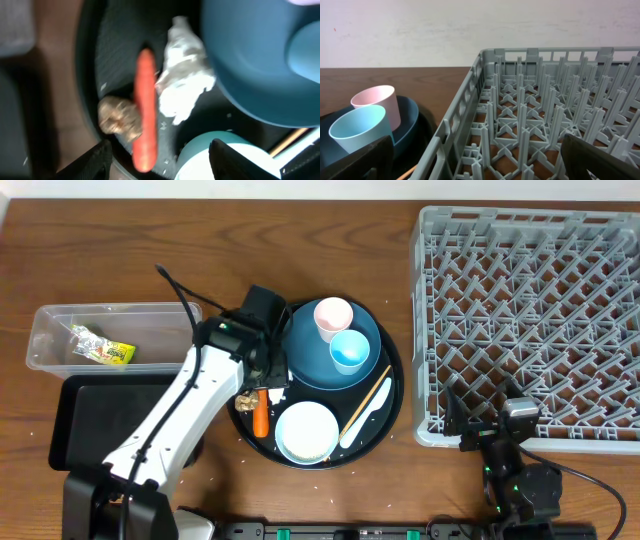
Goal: Sort waste into correct bins and load items into the dishwasher rack
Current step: 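Reach left gripper to the white tissue and grasp it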
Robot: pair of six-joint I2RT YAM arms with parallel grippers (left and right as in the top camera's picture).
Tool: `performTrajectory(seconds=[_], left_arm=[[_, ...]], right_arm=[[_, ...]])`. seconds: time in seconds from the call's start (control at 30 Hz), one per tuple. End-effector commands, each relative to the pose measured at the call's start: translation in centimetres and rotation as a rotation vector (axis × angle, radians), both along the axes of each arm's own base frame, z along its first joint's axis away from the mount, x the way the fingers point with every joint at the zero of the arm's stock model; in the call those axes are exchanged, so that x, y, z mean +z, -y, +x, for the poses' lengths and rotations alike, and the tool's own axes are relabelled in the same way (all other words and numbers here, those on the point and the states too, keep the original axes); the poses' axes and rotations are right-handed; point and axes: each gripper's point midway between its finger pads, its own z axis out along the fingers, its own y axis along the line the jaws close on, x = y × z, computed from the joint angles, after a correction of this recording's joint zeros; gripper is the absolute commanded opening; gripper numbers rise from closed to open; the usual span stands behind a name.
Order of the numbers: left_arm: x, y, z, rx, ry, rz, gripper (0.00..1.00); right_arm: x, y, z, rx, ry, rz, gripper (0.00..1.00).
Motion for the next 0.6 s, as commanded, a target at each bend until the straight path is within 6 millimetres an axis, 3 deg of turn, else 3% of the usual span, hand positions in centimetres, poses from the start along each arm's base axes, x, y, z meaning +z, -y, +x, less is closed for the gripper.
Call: performTrajectory(seconds=[0.0,0.33,0.57], left_arm=[[-0.5,0.9,-0.3,-0.100,-0.008,-0.036,0.63],[-2.7,0.7,-1.1,-0.124,-0.029,-0.028,0.63],[-4.9,1.8,-0.6,-0.162,0.030,-0.078,0.63]], right_arm=[[-0.1,0.2,0.0,-0.010,-0.002,0.005,0.99],[-0.1,0.2,0.0,-0.010,-0.002,0.005,0.99],[-0.1,0.2,0.0,-0.010,-0.002,0.005,0.99]])
